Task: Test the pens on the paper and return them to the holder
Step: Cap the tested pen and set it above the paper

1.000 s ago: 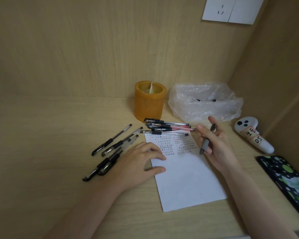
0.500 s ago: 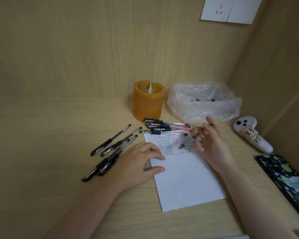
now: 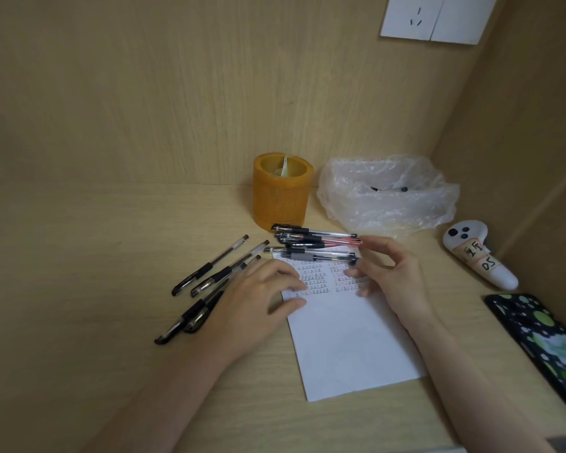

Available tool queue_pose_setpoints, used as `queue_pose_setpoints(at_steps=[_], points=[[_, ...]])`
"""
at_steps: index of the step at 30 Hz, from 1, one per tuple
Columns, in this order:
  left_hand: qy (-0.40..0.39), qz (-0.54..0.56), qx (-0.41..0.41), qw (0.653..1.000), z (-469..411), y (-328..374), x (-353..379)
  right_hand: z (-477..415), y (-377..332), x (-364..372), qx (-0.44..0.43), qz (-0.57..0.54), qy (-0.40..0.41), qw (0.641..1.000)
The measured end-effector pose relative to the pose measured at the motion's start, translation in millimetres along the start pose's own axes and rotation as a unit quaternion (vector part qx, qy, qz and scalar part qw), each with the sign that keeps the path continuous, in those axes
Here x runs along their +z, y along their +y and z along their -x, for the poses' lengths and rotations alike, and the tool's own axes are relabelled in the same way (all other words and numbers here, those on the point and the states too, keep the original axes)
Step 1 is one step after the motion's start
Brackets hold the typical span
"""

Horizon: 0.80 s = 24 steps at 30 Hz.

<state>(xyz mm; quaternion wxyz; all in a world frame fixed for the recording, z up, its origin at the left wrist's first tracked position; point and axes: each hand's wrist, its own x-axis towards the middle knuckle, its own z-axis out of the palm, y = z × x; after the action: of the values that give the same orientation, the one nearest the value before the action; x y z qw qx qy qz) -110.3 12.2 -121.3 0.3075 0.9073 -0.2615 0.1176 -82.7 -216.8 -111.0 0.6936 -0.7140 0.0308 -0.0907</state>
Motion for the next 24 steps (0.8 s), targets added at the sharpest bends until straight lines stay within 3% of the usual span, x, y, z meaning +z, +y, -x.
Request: queue_pose_setpoints(at_steps=[5, 8, 14, 24], points=[[0.158, -0.142, -0.089, 0.973, -1, -15, -6, -3, 3, -4, -0.015, 0.029, 0.029, 0.999], [0.157, -0.187, -0.130, 0.961, 0, -21, -7, -3, 2, -4, -0.017, 0.024, 0.030, 0.999], [0.173, -0.230, -0.117, 0.950, 0, -23, -5, -4, 1, -3, -0.009, 0.018, 0.021, 1.000], [0.133, -0.199, -0.126, 0.963, -1, -19, -3, -3, 0, -2, -0.018, 0.023, -0.006, 1.000]])
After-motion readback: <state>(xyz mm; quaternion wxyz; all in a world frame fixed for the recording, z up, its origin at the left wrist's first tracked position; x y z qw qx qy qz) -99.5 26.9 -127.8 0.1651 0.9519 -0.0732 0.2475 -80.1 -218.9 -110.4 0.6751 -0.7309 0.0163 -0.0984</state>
